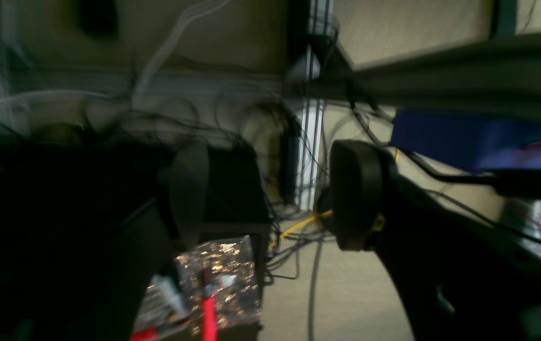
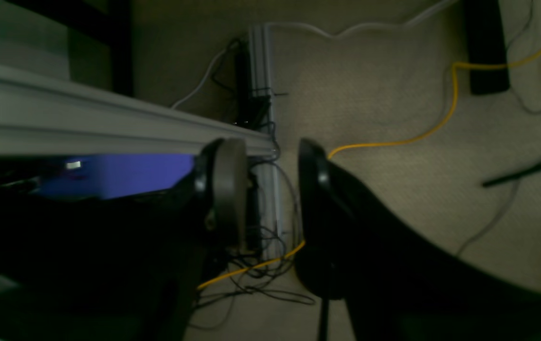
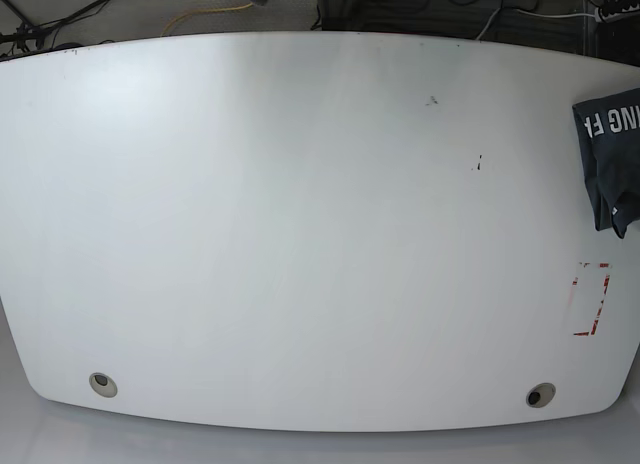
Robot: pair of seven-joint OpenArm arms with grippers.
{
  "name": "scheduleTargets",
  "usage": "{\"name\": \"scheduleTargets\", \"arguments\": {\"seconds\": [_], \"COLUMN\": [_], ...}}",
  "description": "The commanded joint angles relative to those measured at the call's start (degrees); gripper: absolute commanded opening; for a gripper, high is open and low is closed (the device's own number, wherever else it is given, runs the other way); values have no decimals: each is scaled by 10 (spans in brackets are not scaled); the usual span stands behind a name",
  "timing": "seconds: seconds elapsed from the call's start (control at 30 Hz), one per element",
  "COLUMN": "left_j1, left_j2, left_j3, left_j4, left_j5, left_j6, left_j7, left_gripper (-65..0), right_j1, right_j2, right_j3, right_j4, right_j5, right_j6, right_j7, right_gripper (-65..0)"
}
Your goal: Fold the T-shirt properly
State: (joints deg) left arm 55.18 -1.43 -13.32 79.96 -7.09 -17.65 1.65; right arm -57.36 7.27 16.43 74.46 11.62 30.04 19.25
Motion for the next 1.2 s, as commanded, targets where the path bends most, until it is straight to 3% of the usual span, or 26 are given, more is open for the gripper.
{"name": "scheduleTargets", "arguments": {"seconds": [0.0, 0.23, 0.3, 0.5, 0.63, 0.8, 1.17], "left_j1": [-13, -146, -172, -281, -354, -415, -472], "left_j2": [1, -20, -20, -23, -23, -20, -20], "left_j3": [4, 65, 74, 142, 167, 173, 174], "left_j4": [-62, -263, -317, -460, -568, -647, -693], "left_j5": [-2, 2, 2, 14, 12, 12, 13], "left_j6": [-4, 5, 26, 132, 177, 181, 182], "left_j7": [-13, -13, -13, -13, -13, -13, -13], "left_gripper": [-285, -285, -285, -285, -283, -281, -279], "right_j1": [26, 149, 178, 265, 319, 375, 440], "right_j2": [5, 18, 17, 20, 23, 31, 30], "right_j3": [-2, -6, -4, -4, -4, -4, -4], "right_j4": [-61, -250, -293, -393, -458, -532, -592], "right_j5": [7, -51, -69, -110, -150, -206, -271], "right_j6": [7, 7, 6, 3, -24, -64, -96], "right_j7": [18, 20, 20, 15, 15, 15, -24], "right_gripper": [-477, -477, -477, -477, -477, -474, -471]}}
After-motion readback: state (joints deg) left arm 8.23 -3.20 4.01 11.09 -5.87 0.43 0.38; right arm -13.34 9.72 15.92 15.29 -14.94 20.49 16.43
